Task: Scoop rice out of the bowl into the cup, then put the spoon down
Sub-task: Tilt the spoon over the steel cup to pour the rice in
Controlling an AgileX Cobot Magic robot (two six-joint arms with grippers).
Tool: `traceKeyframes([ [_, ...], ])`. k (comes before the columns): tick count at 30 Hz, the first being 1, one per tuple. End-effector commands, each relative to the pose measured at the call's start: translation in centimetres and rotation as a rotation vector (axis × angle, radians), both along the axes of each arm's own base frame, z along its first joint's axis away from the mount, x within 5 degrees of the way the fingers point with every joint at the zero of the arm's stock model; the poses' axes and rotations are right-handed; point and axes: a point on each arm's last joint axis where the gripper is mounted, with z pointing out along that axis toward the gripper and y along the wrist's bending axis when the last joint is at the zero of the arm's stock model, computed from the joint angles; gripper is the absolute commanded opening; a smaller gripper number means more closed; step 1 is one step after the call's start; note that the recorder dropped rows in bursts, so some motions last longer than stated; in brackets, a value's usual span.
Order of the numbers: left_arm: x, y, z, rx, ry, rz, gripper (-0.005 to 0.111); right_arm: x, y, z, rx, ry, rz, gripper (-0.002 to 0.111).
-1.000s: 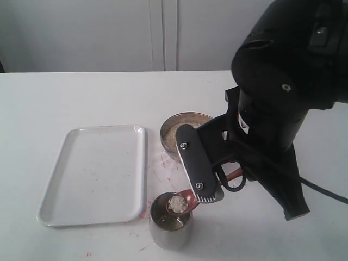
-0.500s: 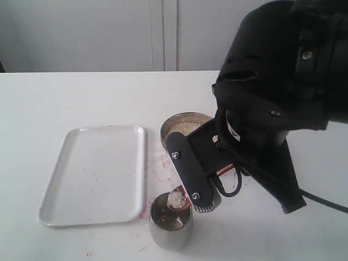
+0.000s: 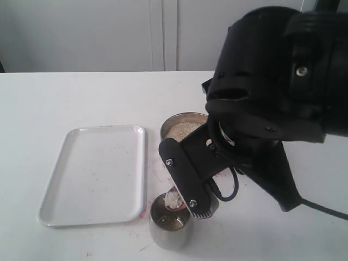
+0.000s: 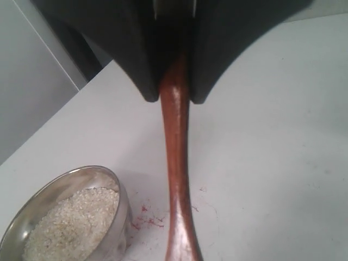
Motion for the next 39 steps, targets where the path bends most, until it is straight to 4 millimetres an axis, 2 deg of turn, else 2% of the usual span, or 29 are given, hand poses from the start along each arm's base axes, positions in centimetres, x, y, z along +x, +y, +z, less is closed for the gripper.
traceKeyframes([
  [1, 0.0, 0.0, 0.2, -0.009, -0.009, -0.004, 0.014, -0.1, -0.1, 0.0, -0.013, -0.01, 0.002, 0.0],
  [18, 0.0, 0.0, 0.2, -0.009, -0.009, -0.004, 0.014, -0.6, 1.5, -1.5, -0.141, -0.064, 0.102, 0.0],
  [25, 0.0, 0.0, 0.2, -0.009, -0.009, -0.004, 0.014, -0.7, 2.2, -1.6, -0.166, -0.111, 0.124, 0.0],
  [39, 0.0, 0.0, 0.2, -0.009, -0.009, -0.004, 0.014, -0.6, 2.1, -1.4, -0.167, -0.131, 0.116, 0.0],
])
